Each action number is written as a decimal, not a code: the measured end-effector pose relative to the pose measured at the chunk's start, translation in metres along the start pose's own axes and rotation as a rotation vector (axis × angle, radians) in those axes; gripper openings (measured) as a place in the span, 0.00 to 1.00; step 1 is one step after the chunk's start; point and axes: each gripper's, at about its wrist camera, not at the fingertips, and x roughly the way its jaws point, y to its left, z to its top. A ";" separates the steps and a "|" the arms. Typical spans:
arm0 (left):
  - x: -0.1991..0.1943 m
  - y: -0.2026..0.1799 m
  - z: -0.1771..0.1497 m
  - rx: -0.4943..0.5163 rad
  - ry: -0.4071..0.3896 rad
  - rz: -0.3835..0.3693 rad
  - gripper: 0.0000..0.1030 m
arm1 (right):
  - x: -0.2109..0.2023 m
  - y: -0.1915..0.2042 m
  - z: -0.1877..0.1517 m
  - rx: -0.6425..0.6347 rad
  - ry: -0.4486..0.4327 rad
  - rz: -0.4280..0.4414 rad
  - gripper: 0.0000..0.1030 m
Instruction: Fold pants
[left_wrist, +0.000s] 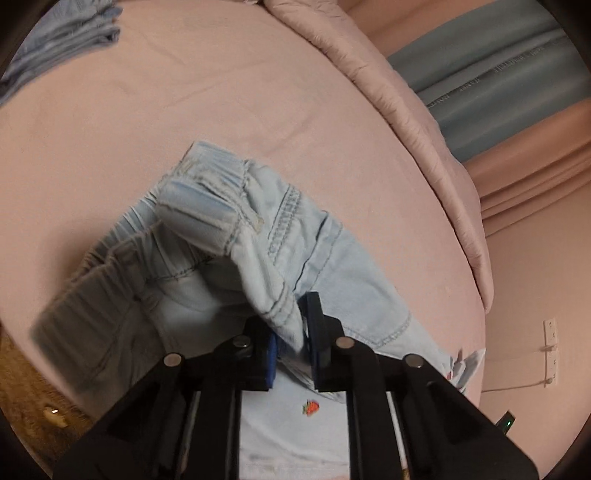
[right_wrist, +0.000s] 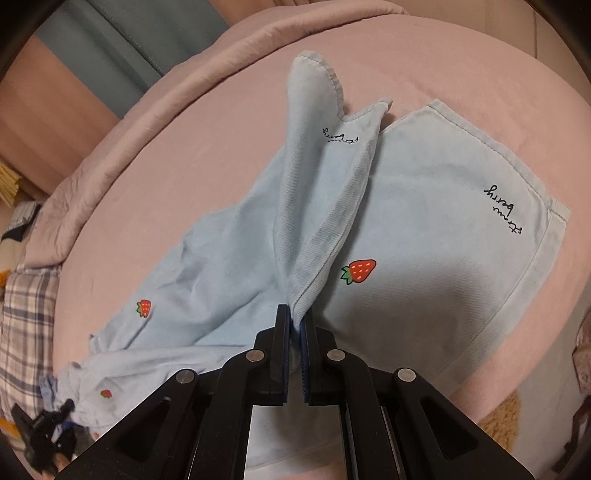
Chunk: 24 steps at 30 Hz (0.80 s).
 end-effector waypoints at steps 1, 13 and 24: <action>-0.010 0.005 0.001 0.004 0.007 0.000 0.12 | -0.001 0.001 0.000 -0.003 -0.002 -0.004 0.04; -0.010 0.044 -0.041 0.066 0.180 0.187 0.13 | -0.005 -0.011 -0.009 0.002 0.032 -0.033 0.04; 0.007 0.042 -0.035 0.079 0.193 0.194 0.16 | -0.025 -0.032 0.019 0.054 -0.042 -0.033 0.18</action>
